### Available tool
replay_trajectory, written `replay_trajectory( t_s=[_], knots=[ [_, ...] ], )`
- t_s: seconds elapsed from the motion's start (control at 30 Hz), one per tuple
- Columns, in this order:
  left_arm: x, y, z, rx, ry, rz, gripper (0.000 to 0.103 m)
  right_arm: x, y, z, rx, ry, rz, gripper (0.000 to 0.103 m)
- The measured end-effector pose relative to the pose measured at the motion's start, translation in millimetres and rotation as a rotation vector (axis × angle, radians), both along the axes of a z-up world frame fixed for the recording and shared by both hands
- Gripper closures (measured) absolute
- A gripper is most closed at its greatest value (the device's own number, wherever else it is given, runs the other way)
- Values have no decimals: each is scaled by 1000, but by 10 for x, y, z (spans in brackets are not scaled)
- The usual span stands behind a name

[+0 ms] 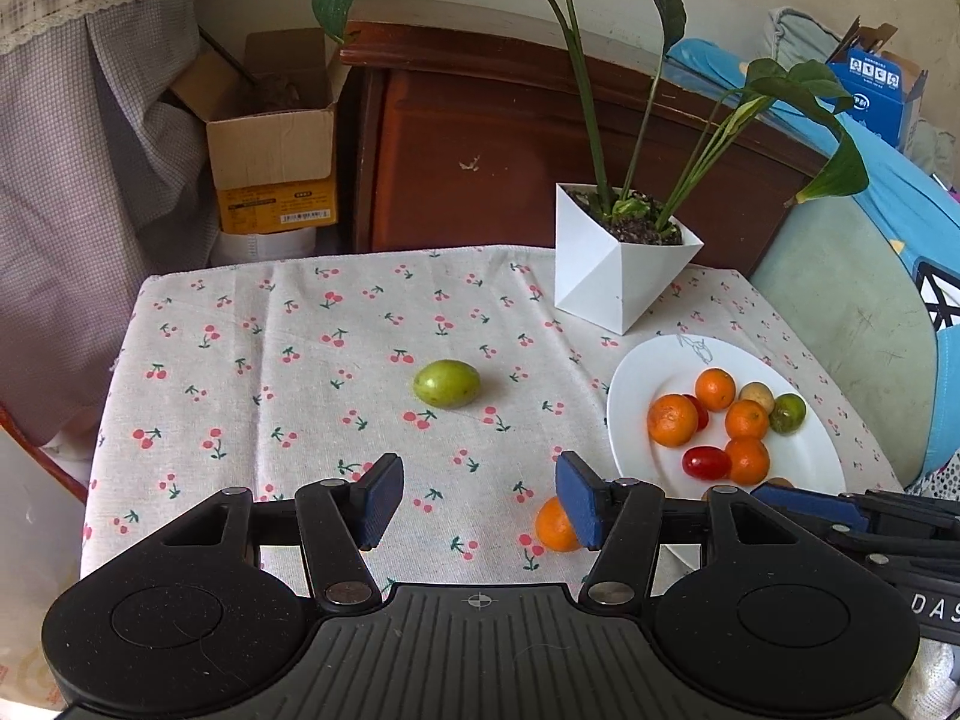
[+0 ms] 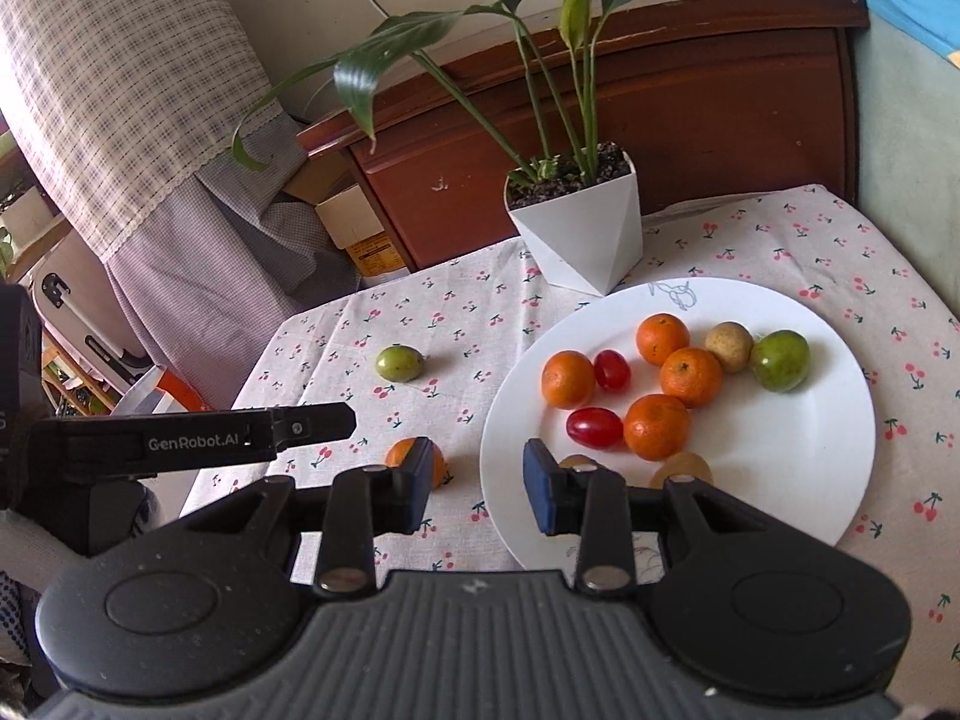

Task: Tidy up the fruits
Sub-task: 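Grasp the green lime with the left tool while the right tool grasps the last tangerine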

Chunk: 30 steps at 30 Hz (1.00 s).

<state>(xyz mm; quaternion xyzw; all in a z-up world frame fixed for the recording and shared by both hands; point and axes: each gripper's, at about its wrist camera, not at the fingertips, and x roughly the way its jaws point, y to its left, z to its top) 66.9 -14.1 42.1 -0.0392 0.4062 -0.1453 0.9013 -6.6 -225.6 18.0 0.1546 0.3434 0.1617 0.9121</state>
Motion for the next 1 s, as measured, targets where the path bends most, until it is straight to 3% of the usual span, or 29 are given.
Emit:
replay_trajectory(
  t_s=[0.37,0.47,1.0],
  knots=[
    [190,13,-144,-1,-17,-2,47,85,325,-125,-67,-22,91,67],
    [261,-21,-166,16,-27,-15,47,145,403,-175,-86,-25,96,61],
    [619,-183,-355,57,-50,-41,47,311,596,-344,-135,-10,94,59]
  ],
)
